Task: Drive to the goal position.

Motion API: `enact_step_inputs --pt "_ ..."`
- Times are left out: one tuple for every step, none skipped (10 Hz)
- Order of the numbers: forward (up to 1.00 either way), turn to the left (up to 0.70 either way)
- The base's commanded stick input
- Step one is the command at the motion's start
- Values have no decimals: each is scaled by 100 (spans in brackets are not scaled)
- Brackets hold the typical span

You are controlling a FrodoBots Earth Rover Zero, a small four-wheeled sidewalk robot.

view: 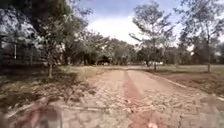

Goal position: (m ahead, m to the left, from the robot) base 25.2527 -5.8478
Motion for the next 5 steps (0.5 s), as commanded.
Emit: enact_step_inputs --pt "85 0" --pt "85 0" --pt "85 0" --pt "85 0" --pt "85 0"
